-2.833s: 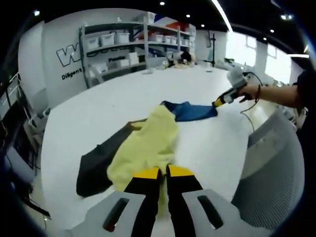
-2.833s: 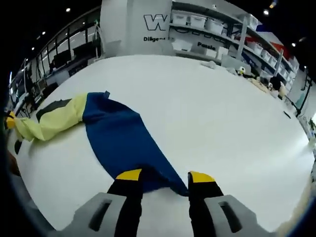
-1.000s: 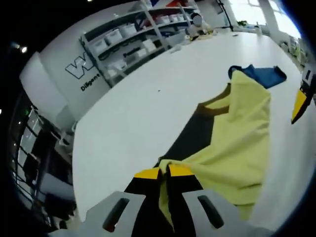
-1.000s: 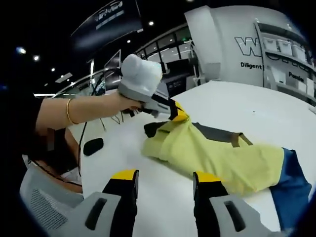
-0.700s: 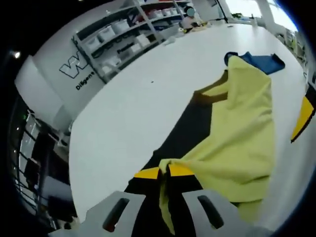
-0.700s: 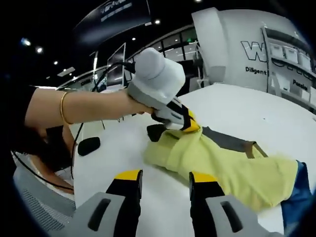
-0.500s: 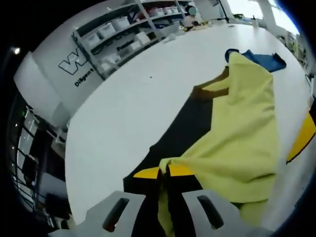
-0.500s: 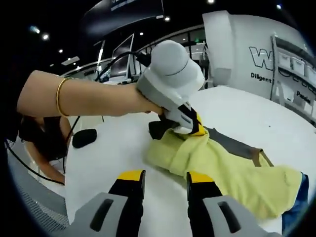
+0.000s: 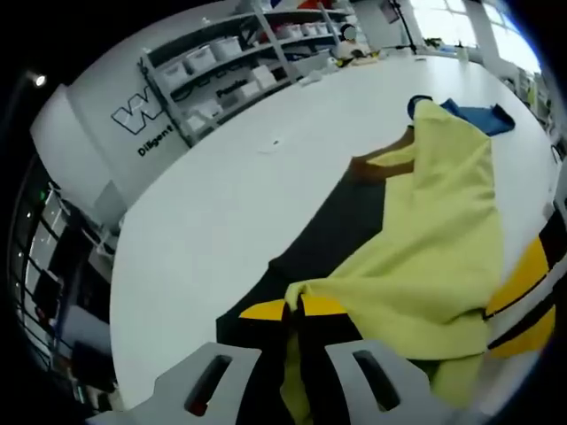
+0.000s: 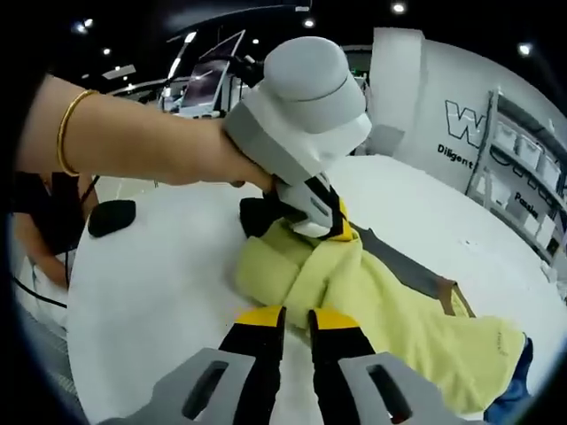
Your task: Fold the garment on the visible template until the final outline fits inside the template.
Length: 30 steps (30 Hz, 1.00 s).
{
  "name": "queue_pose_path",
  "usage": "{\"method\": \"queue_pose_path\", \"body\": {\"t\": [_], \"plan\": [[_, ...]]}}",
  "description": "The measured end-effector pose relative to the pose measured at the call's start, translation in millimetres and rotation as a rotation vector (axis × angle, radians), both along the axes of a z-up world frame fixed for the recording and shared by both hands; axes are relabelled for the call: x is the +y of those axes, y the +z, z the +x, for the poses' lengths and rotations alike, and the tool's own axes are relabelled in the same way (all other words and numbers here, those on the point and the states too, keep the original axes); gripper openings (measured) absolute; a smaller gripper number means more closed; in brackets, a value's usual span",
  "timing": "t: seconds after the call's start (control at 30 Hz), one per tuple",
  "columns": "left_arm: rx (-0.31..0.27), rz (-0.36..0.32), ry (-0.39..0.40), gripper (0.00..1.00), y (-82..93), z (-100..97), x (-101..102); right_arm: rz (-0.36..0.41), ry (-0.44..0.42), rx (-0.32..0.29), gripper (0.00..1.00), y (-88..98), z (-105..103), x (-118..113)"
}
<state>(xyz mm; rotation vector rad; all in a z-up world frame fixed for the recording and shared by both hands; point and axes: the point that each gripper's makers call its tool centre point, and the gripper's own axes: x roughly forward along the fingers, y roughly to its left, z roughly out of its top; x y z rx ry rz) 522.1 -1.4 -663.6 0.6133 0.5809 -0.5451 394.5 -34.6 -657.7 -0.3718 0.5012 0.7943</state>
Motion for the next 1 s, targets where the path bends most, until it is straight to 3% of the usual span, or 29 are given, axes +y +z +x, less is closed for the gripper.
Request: {"method": "queue_pose_path", "body": {"t": [0.07, 0.13, 0.17, 0.23, 0.3, 0.37, 0.57, 0.83, 1.0], "plan": [[0.002, -0.005, 0.007, 0.04, -0.5, 0.0, 0.0, -0.009, 0.006, 0.008, 0.07, -1.7, -1.1, 0.8], [-0.001, -0.003, 0.011, 0.04, -0.7, 0.2, -0.3, 0.048, -0.018, 0.041, 0.13, 0.8, -3.5, 6.5], [-0.005, 0.006, 0.005, 0.04, -0.7, 0.3, -0.7, 0.034, -0.013, 0.043, 0.15, -0.3, -3.1, 6.4], [-0.012, 0.021, -0.005, 0.04, -0.5, 0.3, -1.1, -0.032, -0.024, 0.004, 0.11, -4.2, 1.8, 1.9], [-0.016, 0.030, -0.010, 0.04, -0.2, 0.2, -1.4, -0.002, -0.038, 0.010, 0.06, -4.0, 3.6, 2.5], [-0.012, 0.030, -0.007, 0.04, 0.2, 0.4, -1.4, 0.057, -0.071, 0.063, 0.06, -5.3, 3.5, 2.2], [-0.010, 0.018, 0.000, 0.04, -0.4, 1.0, -1.0, 0.015, -0.070, 0.035, 0.05, -8.3, 6.0, 2.1], [-0.004, 0.010, 0.009, 0.04, -0.4, 1.5, -0.7, 0.016, -0.080, 0.034, 0.00, -6.7, 6.7, -2.2], [-0.016, 0.058, -0.021, 0.04, 0.7, 0.9, -1.4, 0.024, -0.075, 0.021, 0.00, 5.9, 5.1, -6.5]]}}
